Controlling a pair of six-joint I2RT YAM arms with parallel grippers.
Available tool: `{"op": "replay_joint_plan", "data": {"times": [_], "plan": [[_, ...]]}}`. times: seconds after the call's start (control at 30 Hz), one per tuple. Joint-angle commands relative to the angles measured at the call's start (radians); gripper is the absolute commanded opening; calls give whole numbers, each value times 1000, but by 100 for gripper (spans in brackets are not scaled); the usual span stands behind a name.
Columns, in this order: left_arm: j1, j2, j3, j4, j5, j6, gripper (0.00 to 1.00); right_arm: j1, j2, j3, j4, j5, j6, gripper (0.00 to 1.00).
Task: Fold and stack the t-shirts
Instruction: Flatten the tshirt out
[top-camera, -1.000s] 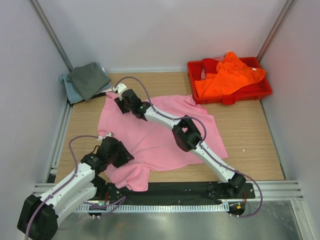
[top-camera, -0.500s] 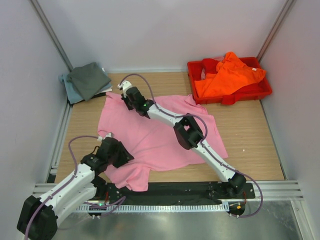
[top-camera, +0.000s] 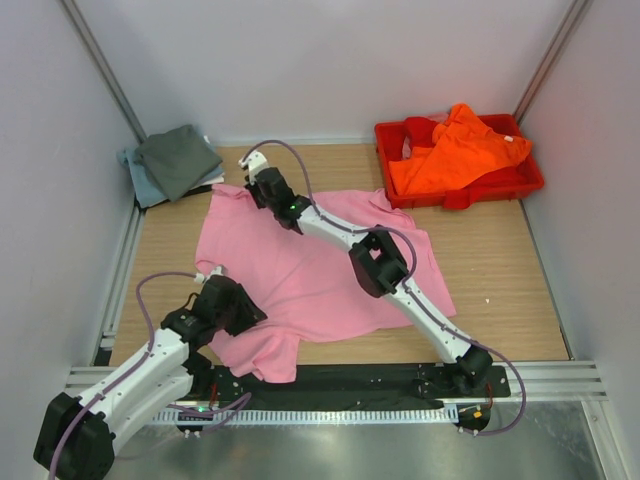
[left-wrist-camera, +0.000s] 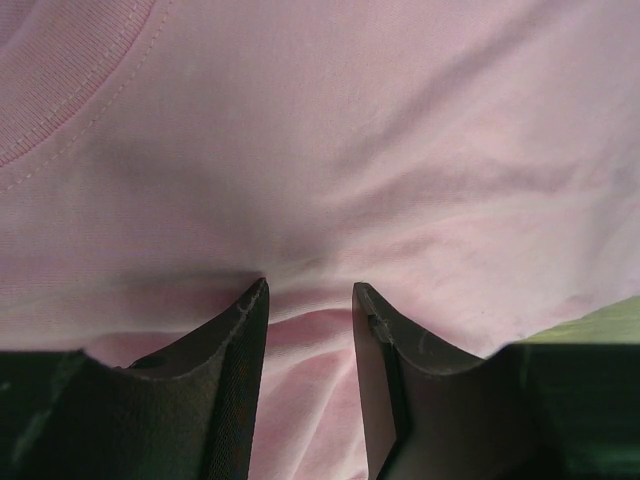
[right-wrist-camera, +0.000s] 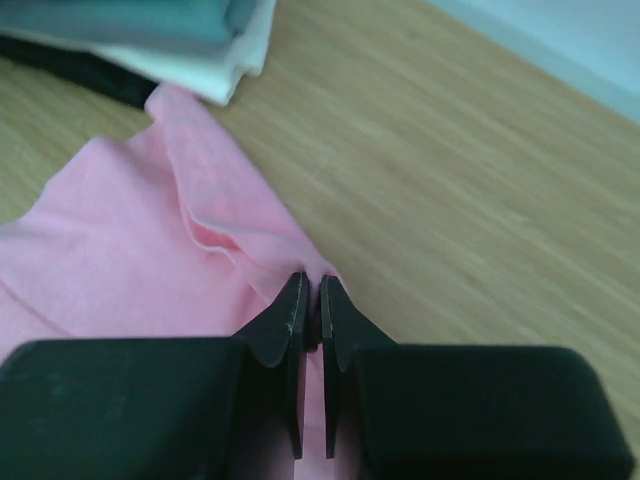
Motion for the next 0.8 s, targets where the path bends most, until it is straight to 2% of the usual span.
{"op": "replay_joint_plan", "data": {"times": [0.0, 0.13, 0.17, 0.2, 0.27, 0.3, 0.4, 0.47, 0.6, 0.77], "plan": [[-1, 9, -19, -30, -47, 3, 41, -48, -6, 112, 195, 96, 6, 3], [-3, 9, -18, -30, -50, 3, 41, -87, 33, 133, 328, 123, 74, 3], [-3, 9, -18, -32, -50, 4, 41, -95, 36, 130, 342, 123, 110, 9], [-3, 8, -18, -32, -51, 3, 40, -103, 39, 127, 356, 126, 130, 19], [-3, 11, -18, -32, -53, 1, 41, -121, 50, 133, 365, 142, 157, 28], [-3, 9, -16, -30, -51, 3, 41, -124, 48, 129, 354, 159, 161, 49], [-3, 14, -15, -32, -53, 4, 40, -132, 13, 78, 330, 211, 166, 99], [-3, 14, -15, -32, -51, 4, 40, -134, -36, 35, 308, 267, 168, 100], [-3, 8, -16, -35, -51, 3, 40, -135, -172, -95, 262, 272, 168, 100], [-4, 27, -1, -55, -63, 4, 37, -132, -448, -435, 265, 255, 190, 100]]}}
